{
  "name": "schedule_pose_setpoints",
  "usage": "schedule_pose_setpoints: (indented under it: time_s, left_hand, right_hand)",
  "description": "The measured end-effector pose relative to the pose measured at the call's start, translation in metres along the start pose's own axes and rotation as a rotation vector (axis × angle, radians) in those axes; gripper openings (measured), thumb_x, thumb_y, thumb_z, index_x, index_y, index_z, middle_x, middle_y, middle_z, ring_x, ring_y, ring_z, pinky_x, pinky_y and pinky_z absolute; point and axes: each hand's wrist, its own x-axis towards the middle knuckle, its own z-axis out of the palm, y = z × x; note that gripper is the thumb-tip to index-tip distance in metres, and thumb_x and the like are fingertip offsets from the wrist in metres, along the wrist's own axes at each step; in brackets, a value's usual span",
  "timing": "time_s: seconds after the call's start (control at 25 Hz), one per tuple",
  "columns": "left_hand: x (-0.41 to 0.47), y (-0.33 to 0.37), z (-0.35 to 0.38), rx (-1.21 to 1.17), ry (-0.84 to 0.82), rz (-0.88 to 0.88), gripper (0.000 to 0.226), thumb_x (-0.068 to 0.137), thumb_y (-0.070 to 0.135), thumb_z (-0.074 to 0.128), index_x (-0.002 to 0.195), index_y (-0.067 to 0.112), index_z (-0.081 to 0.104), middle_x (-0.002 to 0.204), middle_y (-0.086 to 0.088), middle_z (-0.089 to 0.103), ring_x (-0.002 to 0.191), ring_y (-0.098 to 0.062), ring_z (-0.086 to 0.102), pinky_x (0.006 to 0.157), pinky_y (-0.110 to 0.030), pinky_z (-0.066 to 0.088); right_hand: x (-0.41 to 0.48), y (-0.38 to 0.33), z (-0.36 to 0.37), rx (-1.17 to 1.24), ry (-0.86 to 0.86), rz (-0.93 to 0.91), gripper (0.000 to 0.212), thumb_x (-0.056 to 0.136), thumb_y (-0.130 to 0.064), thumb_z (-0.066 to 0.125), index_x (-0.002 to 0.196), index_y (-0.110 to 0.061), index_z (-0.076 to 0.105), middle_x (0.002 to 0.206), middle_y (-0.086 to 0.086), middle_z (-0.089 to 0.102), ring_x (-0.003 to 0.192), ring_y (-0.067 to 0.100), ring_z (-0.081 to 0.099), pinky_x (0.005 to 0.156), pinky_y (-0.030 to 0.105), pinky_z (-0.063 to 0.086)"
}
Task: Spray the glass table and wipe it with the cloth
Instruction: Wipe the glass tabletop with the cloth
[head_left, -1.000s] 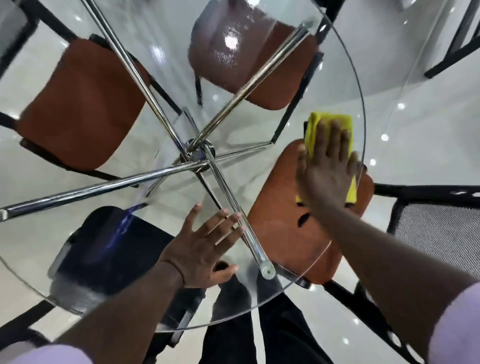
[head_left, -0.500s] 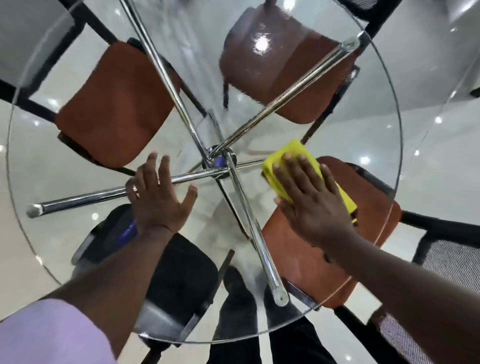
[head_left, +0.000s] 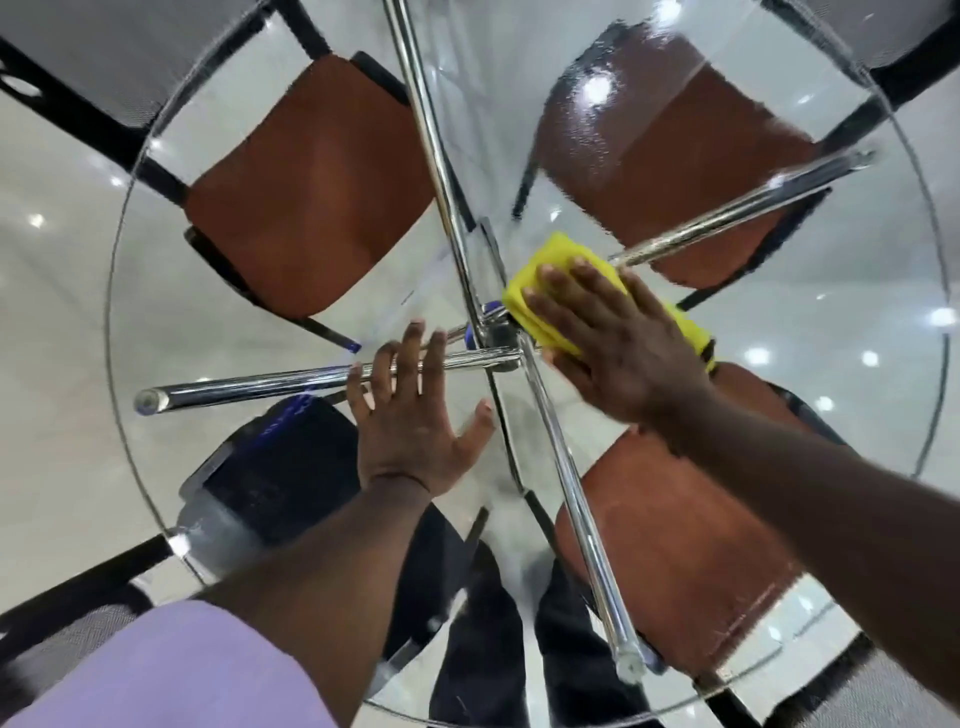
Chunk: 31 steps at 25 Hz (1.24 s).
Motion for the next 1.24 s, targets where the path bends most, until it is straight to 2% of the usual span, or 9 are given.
schedule_pose_setpoints:
  time_s: [0.16, 0.36, 0.52, 0.6, 0.68, 0.76, 0.92, 1.16, 1.24]
  left_hand:
    - [-0.002, -0.002, -0.004, 0.004, 0.033, 0.025, 0.088, 0.090, 0.073, 0.040, 0.162, 0.025, 0.022, 0.173, -0.001, 0.018, 0.152, -0.032, 0.024, 0.122, -0.063, 0.018]
    - [0.001, 0.001, -0.006, 0.009, 0.033, 0.036, 0.086, 0.090, 0.072, 0.044, 0.160, 0.024, 0.028, 0.170, 0.000, 0.022, 0.151, -0.031, 0.027, 0.121, -0.062, 0.019]
    - [-0.012, 0.002, -0.007, -0.085, 0.204, 0.007, 0.083, 0.091, 0.073, 0.043, 0.156, 0.021, 0.039, 0.169, -0.006, 0.028, 0.150, -0.037, 0.033, 0.119, -0.063, 0.025]
    - [-0.017, 0.034, -0.006, -0.101, 0.270, 0.066, 0.083, 0.094, 0.071, 0.043, 0.158, 0.019, 0.040, 0.171, -0.009, 0.027, 0.154, -0.041, 0.026, 0.122, -0.065, 0.019]
    - [-0.034, 0.087, 0.006, 0.002, 0.232, 0.536, 0.080, 0.096, 0.066, 0.048, 0.160, 0.019, 0.039, 0.171, -0.011, 0.026, 0.157, -0.041, 0.022, 0.123, -0.068, 0.013]
    - [-0.038, 0.124, 0.017, 0.007, 0.190, 0.841, 0.074, 0.096, 0.060, 0.056, 0.156, 0.018, 0.047, 0.168, -0.013, 0.032, 0.155, -0.042, 0.030, 0.122, -0.068, 0.018]
    - [-0.032, 0.127, 0.025, 0.039, 0.133, 0.733, 0.072, 0.092, 0.059, 0.059, 0.152, 0.020, 0.051, 0.167, -0.013, 0.035, 0.151, -0.038, 0.037, 0.122, -0.061, 0.025]
    - [-0.029, 0.131, 0.022, 0.082, 0.101, 0.763, 0.072, 0.092, 0.059, 0.056, 0.153, 0.020, 0.050, 0.169, -0.012, 0.030, 0.150, -0.038, 0.038, 0.121, -0.061, 0.025]
    - [-0.029, 0.128, 0.024, 0.079, 0.124, 0.774, 0.073, 0.092, 0.058, 0.055, 0.153, 0.019, 0.050, 0.168, -0.013, 0.031, 0.148, -0.039, 0.039, 0.121, -0.061, 0.026]
  right_hand:
    - [0.049, -0.004, 0.002, 0.094, 0.073, 0.483, 0.058, 0.112, -0.051, 0.039, 0.168, -0.034, 0.034, 0.177, -0.002, 0.031, 0.164, 0.027, 0.028, 0.129, 0.058, 0.025]
    - [-0.076, -0.020, -0.002, 0.007, -0.051, -0.015, 0.059, 0.112, -0.055, 0.035, 0.169, -0.039, 0.029, 0.178, -0.004, 0.023, 0.164, 0.025, 0.028, 0.127, 0.058, 0.031]
    - [-0.162, -0.044, -0.021, 0.095, 0.046, 0.992, 0.066, 0.111, -0.060, 0.023, 0.172, -0.039, 0.008, 0.181, -0.006, 0.002, 0.168, 0.023, 0.009, 0.128, 0.059, 0.024]
    - [-0.209, -0.047, -0.021, 0.032, 0.002, 0.582, 0.066, 0.108, -0.055, 0.039, 0.170, -0.039, 0.022, 0.180, -0.003, 0.017, 0.166, 0.026, 0.022, 0.125, 0.060, 0.029]
    - [-0.235, 0.001, -0.027, 0.025, -0.043, 0.258, 0.065, 0.106, -0.051, 0.047, 0.168, -0.035, 0.034, 0.176, 0.000, 0.032, 0.162, 0.028, 0.033, 0.121, 0.061, 0.036]
    - [-0.235, 0.048, -0.026, -0.057, 0.000, 0.567, 0.063, 0.111, -0.052, 0.040, 0.170, -0.035, 0.026, 0.178, 0.002, 0.028, 0.163, 0.029, 0.029, 0.122, 0.059, 0.036]
    - [-0.214, 0.034, -0.024, 0.039, 0.107, 1.188, 0.066, 0.112, -0.056, 0.032, 0.172, -0.034, 0.016, 0.182, 0.001, 0.012, 0.168, 0.027, 0.012, 0.129, 0.058, 0.024]
    - [-0.257, 0.001, -0.021, 0.008, -0.040, 0.433, 0.064, 0.110, -0.052, 0.043, 0.170, -0.042, 0.022, 0.179, -0.003, 0.023, 0.166, 0.027, 0.020, 0.127, 0.061, 0.027]
    - [-0.232, 0.079, -0.018, -0.066, 0.057, 0.564, 0.064, 0.111, -0.052, 0.033, 0.170, -0.043, 0.009, 0.179, 0.001, 0.024, 0.166, 0.029, 0.022, 0.125, 0.062, 0.030]
